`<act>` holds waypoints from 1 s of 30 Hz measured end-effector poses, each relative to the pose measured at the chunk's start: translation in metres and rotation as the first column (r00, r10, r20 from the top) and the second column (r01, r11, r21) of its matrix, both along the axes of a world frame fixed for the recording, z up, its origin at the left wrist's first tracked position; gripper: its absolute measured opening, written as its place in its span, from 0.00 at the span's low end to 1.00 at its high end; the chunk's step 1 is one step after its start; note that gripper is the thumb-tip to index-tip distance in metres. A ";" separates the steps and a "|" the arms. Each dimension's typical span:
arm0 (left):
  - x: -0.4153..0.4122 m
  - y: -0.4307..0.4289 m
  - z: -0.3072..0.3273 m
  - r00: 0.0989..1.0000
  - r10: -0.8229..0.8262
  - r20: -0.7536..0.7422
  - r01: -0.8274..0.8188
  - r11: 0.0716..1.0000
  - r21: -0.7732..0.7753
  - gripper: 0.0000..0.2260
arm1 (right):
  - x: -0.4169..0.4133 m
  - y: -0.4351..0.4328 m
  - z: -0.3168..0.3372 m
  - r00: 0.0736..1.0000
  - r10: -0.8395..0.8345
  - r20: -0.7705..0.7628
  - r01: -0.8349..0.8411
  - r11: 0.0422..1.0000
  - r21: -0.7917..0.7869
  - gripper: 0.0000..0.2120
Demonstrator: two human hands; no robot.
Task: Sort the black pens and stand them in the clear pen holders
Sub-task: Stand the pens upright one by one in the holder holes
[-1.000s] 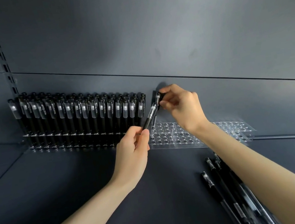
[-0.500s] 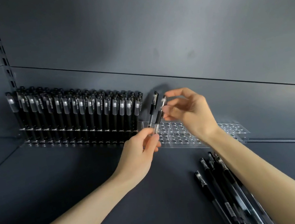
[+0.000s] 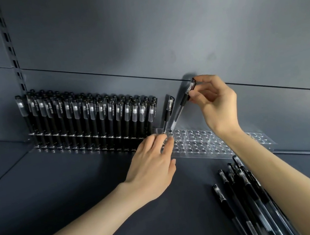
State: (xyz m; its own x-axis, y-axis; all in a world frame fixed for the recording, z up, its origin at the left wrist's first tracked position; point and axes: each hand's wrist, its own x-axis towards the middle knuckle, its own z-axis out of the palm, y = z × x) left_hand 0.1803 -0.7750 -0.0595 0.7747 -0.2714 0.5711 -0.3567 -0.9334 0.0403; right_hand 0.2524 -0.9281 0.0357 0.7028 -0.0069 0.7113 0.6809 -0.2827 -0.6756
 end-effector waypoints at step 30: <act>-0.027 -0.030 0.025 0.989 0.053 -0.140 -0.058 0.998 -0.031 0.16 | -0.025 -0.026 -0.021 0.987 -0.156 -0.032 0.138 0.936 -0.324 0.05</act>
